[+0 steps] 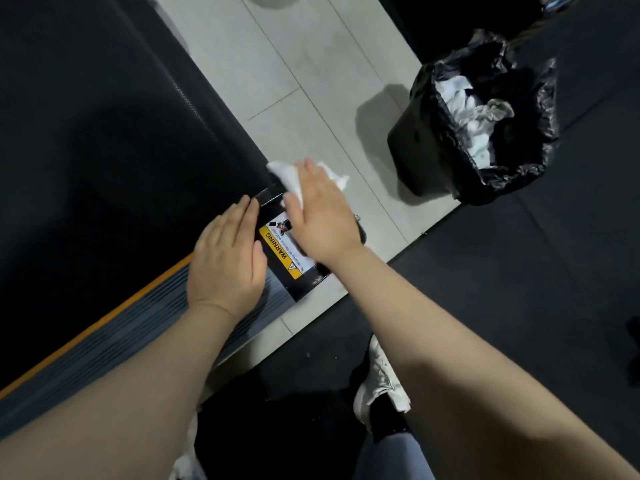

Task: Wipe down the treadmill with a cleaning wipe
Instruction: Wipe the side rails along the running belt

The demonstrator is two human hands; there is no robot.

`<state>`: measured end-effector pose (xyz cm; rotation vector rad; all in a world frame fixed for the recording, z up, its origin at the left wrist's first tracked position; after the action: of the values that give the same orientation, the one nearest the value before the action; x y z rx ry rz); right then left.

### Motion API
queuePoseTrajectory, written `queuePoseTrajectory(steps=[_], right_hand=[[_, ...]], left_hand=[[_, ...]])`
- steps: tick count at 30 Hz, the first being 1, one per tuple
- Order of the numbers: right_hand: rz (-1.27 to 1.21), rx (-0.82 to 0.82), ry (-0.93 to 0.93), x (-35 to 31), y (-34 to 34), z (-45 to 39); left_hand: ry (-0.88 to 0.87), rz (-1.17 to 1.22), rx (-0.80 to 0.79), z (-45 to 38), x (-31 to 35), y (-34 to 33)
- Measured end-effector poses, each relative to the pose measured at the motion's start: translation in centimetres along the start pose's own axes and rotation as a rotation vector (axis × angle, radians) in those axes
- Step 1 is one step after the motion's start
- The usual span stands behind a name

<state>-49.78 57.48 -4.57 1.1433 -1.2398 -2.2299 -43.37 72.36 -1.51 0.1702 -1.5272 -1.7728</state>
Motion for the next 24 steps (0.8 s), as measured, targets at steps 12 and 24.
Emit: queuePoseTrajectory(steps=[12,24], right_hand=[[-0.508,-0.280,-0.476,7.3,1.7,3.7],[-0.658,-0.487,-0.655,11.8,-2.2,-1.7]], left_hand=[[-0.010,-0.005,0.018,0.1,0.2,-0.1],[-0.007,-0.012,0.023,0.2,0.1,-0.1]])
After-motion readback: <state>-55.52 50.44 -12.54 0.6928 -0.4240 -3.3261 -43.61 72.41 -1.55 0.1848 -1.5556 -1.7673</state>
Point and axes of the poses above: each hand's wrist, its own z-axis away from the middle knuckle, its own y-axis out of the back of the hand, x = y × z, the point moved 4 cm from there along -z, towards the middle knuckle, and after that the axes turned 5 degrees about z, right-handed, at the moved point
